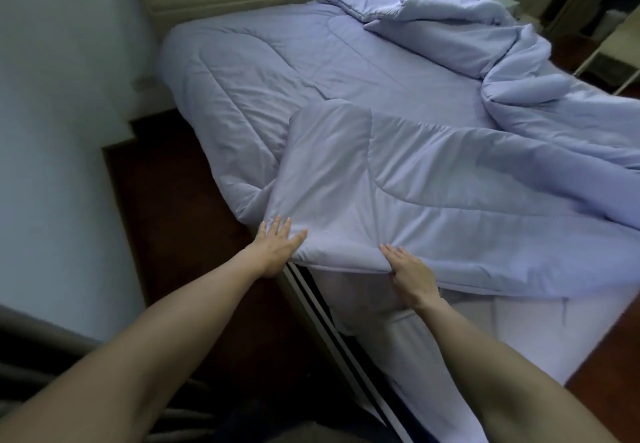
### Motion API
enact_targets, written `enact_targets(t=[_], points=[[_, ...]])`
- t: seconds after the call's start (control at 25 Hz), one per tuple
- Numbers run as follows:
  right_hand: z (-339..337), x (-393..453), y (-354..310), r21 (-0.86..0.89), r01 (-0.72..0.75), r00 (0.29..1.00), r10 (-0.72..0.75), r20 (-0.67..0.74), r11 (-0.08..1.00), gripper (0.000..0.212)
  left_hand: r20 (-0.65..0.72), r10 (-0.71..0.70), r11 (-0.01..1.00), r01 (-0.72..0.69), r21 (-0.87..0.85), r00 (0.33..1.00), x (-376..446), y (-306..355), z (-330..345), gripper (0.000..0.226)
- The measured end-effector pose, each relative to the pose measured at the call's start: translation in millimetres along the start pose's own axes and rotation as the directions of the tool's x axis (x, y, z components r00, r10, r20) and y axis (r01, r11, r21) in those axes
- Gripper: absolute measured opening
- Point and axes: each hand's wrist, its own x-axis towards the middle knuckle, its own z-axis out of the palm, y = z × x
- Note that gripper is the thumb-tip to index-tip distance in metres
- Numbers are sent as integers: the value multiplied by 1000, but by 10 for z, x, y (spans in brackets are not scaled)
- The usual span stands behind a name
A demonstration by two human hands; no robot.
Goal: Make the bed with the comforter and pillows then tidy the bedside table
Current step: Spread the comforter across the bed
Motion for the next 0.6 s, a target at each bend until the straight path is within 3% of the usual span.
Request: enact_targets(t=[0.32, 0.4, 0.6], points=[[235, -1026, 68, -7, 66, 996, -65, 57, 998, 55, -10, -58, 992, 57, -111, 998, -978, 651, 614, 88], [309, -1647, 117, -30, 94, 992, -91, 93, 995, 53, 32, -62, 991, 65, -120, 998, -1500, 1035, 925, 92], [357, -1920, 173, 4, 76, 995, -76, 65, 997, 60, 64, -105, 982, 114, -149, 992, -1672, 1251, 1073, 96]])
